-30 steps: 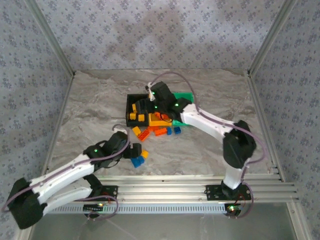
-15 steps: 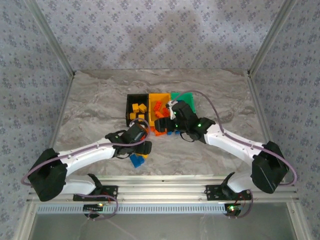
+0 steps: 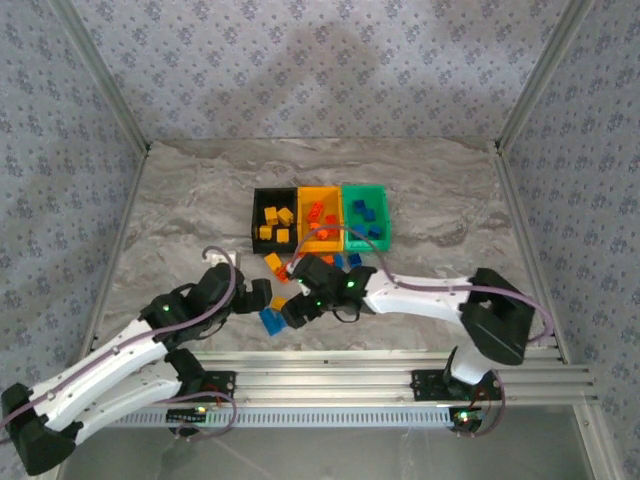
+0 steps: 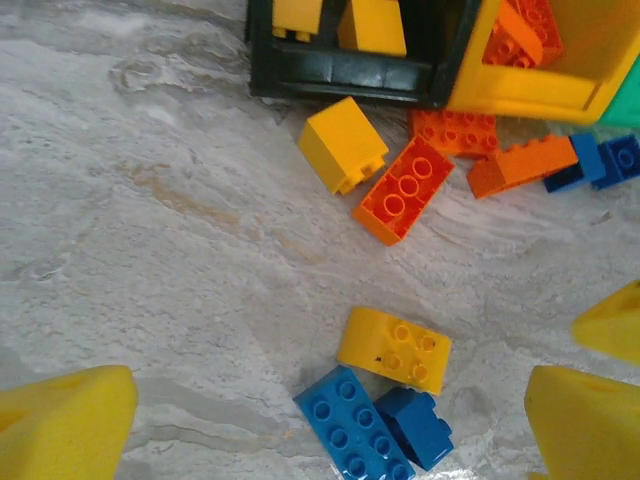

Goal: Sort the legos into containers by color

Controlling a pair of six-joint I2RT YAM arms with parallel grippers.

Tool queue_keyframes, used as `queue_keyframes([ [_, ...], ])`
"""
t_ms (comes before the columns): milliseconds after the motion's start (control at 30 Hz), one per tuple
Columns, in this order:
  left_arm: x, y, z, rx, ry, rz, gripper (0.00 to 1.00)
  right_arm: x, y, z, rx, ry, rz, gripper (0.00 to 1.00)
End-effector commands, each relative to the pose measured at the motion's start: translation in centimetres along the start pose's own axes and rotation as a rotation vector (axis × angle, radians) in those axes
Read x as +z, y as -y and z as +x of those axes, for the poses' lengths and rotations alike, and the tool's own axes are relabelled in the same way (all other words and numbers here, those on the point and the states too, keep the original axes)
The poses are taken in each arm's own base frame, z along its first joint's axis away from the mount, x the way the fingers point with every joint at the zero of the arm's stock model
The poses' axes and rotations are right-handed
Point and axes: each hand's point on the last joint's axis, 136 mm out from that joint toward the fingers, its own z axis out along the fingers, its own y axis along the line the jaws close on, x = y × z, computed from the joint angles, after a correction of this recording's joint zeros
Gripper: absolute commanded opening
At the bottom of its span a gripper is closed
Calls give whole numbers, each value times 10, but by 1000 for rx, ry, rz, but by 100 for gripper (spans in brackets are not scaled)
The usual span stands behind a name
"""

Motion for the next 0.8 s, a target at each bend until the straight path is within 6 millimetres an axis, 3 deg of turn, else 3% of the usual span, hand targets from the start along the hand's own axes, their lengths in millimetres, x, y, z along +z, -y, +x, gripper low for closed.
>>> queue_keyframes([
  [0, 1, -19, 7, -10, -13, -79, 100, 13, 7, -14, 12, 10, 80, 84],
  [300, -2, -23, 5, -39, 22, -67, 100, 42, 12, -48, 95, 68, 125, 84],
  [400, -3, -24, 5, -49, 33, -60, 100, 52, 18, -48, 120, 42, 143, 82],
  [600, -1, -27, 9, -49, 24, -66, 100, 65, 29, -26, 131, -51, 192, 78],
  [767, 2, -27, 8, -52, 29, -65, 100, 53, 54, 8, 181, -113, 276, 73],
])
